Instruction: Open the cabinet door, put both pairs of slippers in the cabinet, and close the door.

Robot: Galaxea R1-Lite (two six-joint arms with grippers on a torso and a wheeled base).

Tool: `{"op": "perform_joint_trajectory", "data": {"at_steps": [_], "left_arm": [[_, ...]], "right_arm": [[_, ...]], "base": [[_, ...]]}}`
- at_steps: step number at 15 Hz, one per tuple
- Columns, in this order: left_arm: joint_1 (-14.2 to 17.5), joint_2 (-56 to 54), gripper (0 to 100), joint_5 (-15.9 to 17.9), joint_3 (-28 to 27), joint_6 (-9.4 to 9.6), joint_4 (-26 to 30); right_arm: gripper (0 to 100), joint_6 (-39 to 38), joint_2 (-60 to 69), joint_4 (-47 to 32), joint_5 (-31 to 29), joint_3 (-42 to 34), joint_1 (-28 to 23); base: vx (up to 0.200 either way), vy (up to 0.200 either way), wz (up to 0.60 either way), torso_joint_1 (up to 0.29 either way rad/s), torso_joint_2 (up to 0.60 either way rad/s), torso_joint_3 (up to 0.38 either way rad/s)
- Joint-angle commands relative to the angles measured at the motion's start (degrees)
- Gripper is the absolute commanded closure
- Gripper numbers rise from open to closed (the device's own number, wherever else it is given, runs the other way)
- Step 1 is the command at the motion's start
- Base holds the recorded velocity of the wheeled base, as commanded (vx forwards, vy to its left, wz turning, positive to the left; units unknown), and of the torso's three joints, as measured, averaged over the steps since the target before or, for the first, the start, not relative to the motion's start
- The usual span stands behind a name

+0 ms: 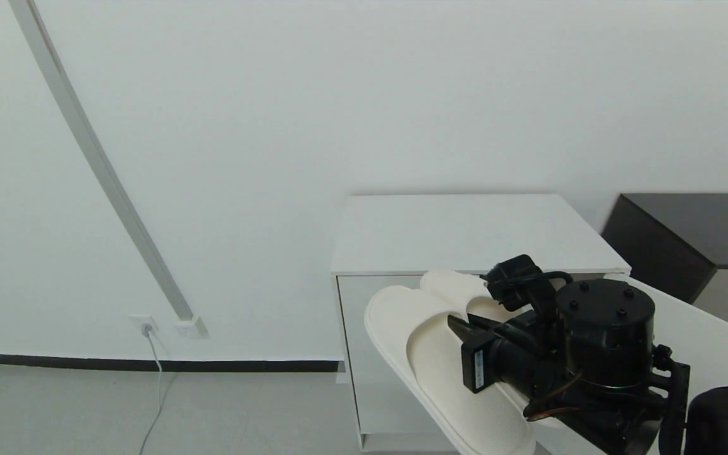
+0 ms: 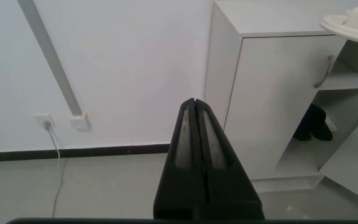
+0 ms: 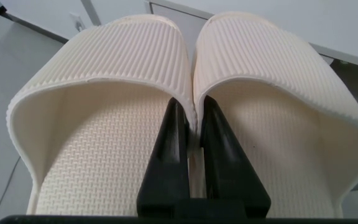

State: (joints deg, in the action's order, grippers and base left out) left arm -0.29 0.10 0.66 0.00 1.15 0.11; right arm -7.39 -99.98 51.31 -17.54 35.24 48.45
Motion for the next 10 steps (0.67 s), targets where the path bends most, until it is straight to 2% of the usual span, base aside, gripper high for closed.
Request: {"op": "perform_joint_trajectory", "data": {"at_steps": [1, 10], "left_arm": [[0.03, -0.01, 100, 0.04, 0.0, -0.09, -0.02], [0.03, -0.01, 100, 0.04, 0.0, -0.09, -0.02]], "right_arm": [[100, -0.08, -0.13, 0.02, -0.04, 0.0, -0.02], [100, 0.0, 1.27, 0.19, -0.21, -0.61, 1.12]], "base": [[0.0, -0.2, 0.0, 0.007, 0.0, 0.002], [0.0, -0.2, 0.0, 0.001, 0.0, 0.002]]}}
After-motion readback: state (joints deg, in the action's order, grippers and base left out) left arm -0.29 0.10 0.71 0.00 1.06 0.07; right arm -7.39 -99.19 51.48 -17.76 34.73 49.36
